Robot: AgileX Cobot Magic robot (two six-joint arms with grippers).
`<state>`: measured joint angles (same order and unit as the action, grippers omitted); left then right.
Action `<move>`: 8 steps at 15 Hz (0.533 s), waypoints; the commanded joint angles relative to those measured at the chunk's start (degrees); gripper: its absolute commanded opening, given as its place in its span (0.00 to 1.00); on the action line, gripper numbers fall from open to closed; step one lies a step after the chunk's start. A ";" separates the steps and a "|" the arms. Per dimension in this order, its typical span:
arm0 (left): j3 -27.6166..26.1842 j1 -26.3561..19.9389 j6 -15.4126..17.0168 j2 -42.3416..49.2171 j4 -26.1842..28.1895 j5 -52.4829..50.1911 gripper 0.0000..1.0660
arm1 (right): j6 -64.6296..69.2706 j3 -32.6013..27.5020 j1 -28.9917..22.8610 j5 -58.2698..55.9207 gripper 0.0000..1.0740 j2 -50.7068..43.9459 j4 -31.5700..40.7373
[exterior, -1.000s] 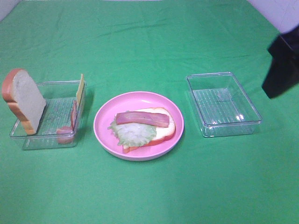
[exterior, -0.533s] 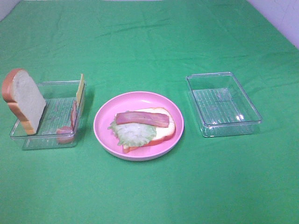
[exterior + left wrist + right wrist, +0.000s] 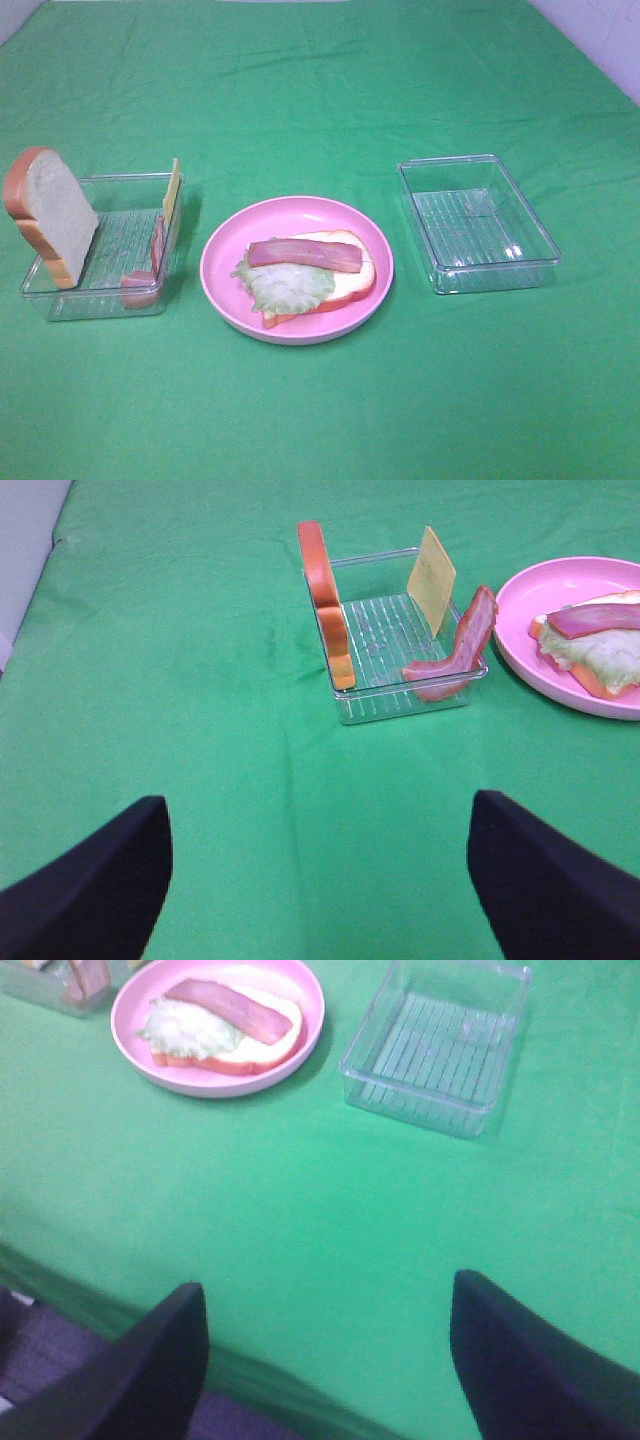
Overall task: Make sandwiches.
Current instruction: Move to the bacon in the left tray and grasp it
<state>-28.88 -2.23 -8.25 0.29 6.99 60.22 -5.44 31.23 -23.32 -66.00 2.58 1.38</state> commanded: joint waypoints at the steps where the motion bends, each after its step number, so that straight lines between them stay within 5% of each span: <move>1: 0.06 0.11 0.29 1.09 0.11 -0.52 0.73 | -1.03 -1.09 -0.11 2.52 0.61 -3.50 0.34; 8: 0.06 0.11 0.40 1.09 0.06 -0.52 0.73 | -3.38 -2.35 -0.11 5.10 0.61 -3.55 1.83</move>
<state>-28.88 -2.23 -8.25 0.29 6.99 60.22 -8.08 29.05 -23.32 -61.65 -0.34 3.04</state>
